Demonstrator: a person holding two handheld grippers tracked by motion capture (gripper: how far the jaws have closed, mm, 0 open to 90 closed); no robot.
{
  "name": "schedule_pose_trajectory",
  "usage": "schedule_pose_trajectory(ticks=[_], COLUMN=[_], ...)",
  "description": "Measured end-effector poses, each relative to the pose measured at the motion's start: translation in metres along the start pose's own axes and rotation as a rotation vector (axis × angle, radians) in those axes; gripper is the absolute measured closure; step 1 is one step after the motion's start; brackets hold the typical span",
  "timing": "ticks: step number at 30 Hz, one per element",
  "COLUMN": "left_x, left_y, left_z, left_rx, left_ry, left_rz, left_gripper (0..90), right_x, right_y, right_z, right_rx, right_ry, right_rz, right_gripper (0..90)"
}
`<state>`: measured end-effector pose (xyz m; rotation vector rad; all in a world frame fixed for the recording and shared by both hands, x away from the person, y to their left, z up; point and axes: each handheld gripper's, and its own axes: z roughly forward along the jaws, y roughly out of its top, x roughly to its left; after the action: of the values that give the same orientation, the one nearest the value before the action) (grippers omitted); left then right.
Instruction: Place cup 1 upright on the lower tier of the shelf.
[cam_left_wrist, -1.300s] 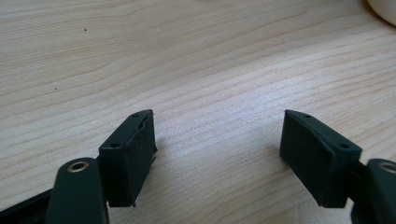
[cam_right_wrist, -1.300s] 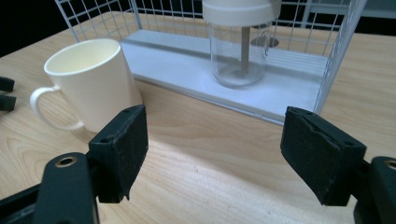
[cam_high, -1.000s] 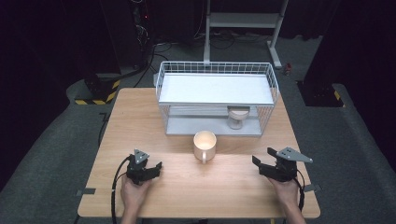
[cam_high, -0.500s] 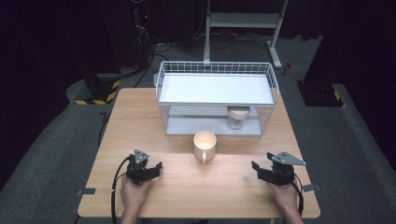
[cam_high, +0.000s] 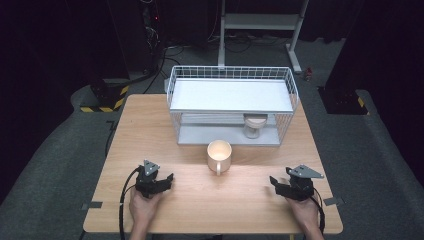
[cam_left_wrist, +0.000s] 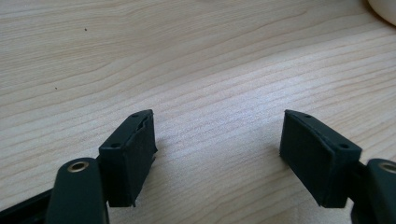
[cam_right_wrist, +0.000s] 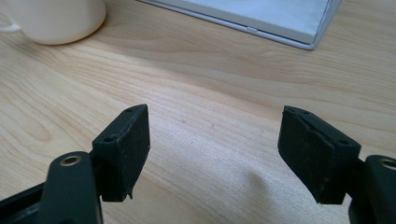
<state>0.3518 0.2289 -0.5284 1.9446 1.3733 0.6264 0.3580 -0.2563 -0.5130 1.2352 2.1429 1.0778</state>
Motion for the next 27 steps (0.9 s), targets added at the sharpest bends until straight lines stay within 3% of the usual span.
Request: schedule_pose_trajectory(ticks=[12, 23, 27], left_x=[0.0, 0.0, 0.0], left_y=[0.0, 0.0, 0.0], left_z=[0.0, 0.0, 0.0], left_rx=[0.0, 0.0, 0.0], left_ry=[-0.001, 0.0, 0.001], left_rz=[-0.002, -0.001, -0.001], left_gripper=[27.0, 27.0, 27.0], right_x=[0.001, -0.002, -0.004], right_y=[-0.001, -0.002, -0.002], right_z=[0.008, 0.013, 0.015], right_rx=[0.047, 0.087, 0.125], right_ry=[-0.003, -0.016, -0.01], right_rz=[-0.021, -0.011, -0.022], right_gripper=[25.3, 25.0, 25.3])
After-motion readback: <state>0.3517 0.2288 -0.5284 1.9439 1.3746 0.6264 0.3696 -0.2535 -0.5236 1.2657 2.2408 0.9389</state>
